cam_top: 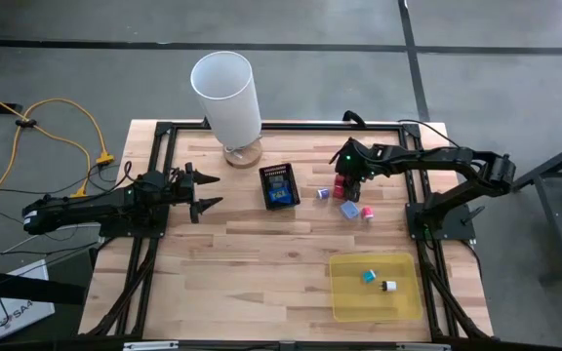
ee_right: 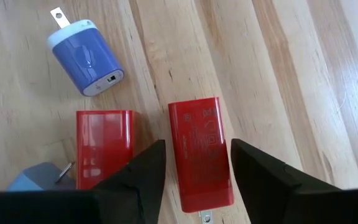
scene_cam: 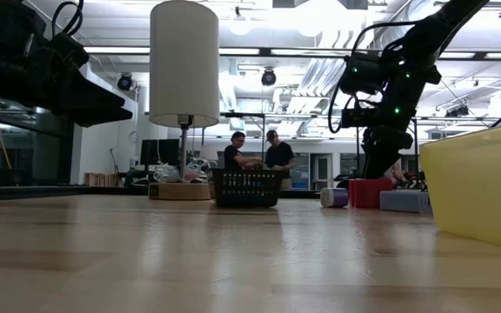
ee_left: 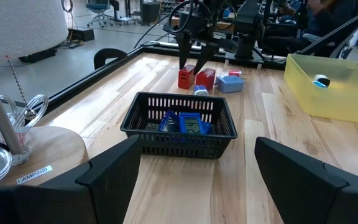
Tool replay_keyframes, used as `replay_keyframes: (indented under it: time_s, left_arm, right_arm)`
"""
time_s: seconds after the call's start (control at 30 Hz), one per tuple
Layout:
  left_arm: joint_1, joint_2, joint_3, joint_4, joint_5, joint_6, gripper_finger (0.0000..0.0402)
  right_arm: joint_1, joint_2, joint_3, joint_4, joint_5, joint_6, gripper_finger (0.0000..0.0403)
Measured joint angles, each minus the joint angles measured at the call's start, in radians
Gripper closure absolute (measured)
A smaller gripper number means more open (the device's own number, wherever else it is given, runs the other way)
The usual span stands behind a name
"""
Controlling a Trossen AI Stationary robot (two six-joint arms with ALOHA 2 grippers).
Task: Pick & Place Office items
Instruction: Put the top red charger adaptor into the yellow bin
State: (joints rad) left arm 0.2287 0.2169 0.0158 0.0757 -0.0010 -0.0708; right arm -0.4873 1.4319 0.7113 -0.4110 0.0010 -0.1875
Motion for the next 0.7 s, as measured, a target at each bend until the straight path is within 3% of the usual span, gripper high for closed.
replay_keyframes:
  time_s: [0.47,0.7]
  left_arm:
    - [0.0,0.0,0.0,0.0,0.0,0.0,0.0094]
    - [0.0,0.0,0.0,0.0,0.0,0.0,0.0094]
  right_arm:
    - [0.0,0.0,0.0,0.0,0.0,0.0,0.0285]
    - [0.0,0.0,0.0,0.001,0.0,0.0,0.0287]
